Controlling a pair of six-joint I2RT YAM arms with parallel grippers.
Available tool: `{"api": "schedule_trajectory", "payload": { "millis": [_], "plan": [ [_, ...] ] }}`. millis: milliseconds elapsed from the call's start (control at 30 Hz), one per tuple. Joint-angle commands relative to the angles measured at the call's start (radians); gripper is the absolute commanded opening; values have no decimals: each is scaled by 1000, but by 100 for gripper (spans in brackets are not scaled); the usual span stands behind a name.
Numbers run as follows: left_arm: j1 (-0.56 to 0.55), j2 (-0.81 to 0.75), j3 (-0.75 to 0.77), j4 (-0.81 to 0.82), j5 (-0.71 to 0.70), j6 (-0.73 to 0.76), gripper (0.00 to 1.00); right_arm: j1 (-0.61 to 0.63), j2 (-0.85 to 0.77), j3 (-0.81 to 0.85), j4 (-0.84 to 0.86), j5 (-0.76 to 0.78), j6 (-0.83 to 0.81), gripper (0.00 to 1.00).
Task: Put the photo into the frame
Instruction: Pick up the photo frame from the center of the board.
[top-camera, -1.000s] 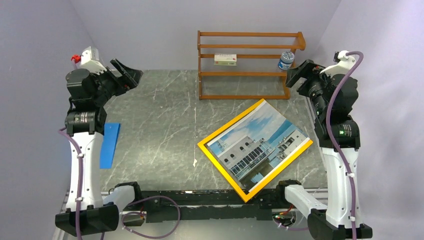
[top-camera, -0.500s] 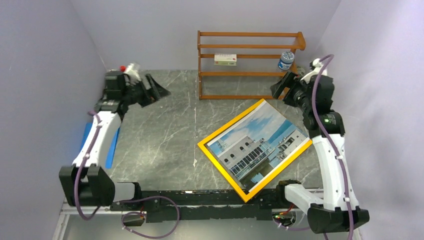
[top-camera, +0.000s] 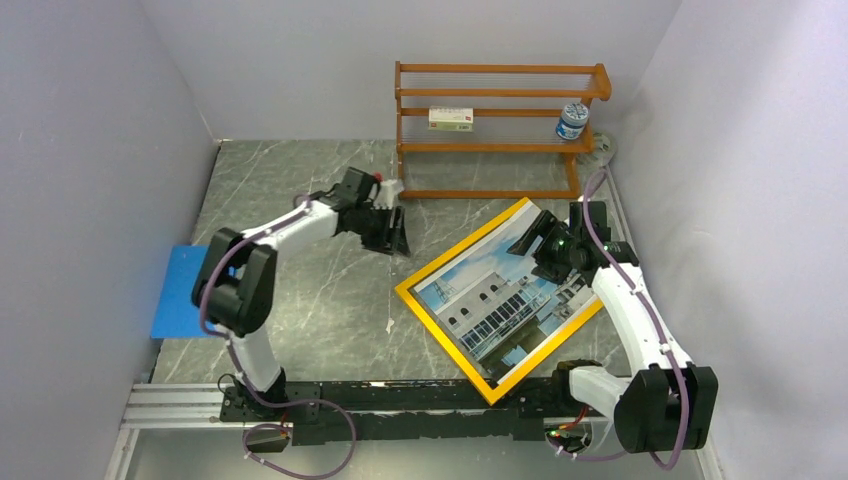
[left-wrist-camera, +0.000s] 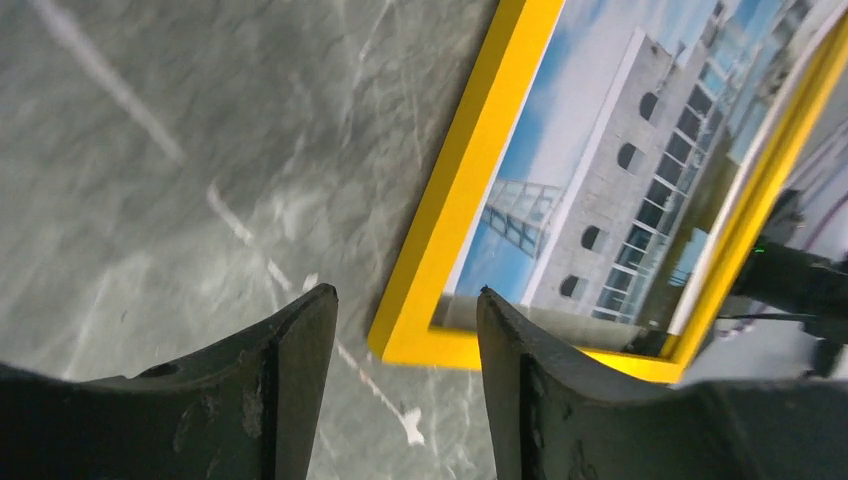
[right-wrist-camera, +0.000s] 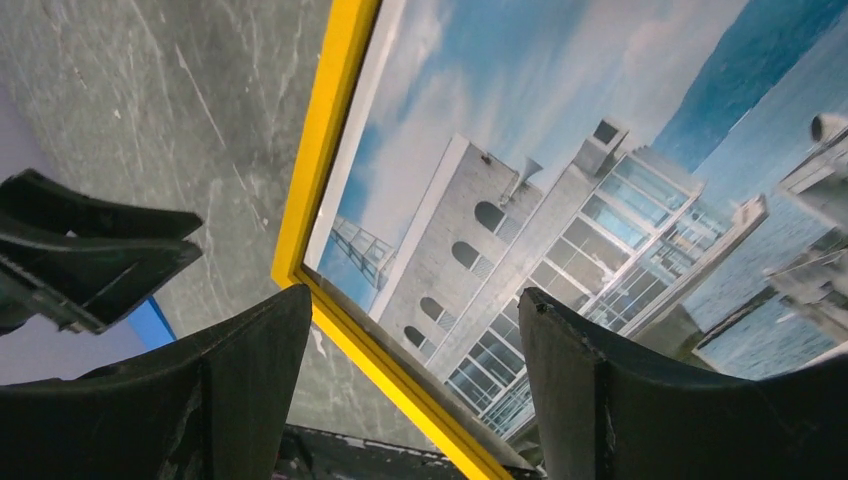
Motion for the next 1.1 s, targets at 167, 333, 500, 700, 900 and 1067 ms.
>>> {"api": "schedule_trajectory", "payload": {
  "millis": [167,333,500,700,900,1067],
  "plan": [
    [-174,300,312,-111,-235,237,53,-3,30,-80,70,-33,103,79],
    [-196,386,391,-109,-238,260,54,-3,45,-86,71,-19,93,79],
    [-225,429,429,-101,-203,279,54,-3,64,-87,73,-6,90,79],
    [-235,426,436,-75,-183,256,57,-3,88,-82,81,-3,86,79],
    [-236,382,417,-22,-288,197,65,-3,101,-86,88,-4,86,78],
    [-232,322,366,63,-343,115,71,-3,102,-95,92,-4,83,79]
  ]
}}
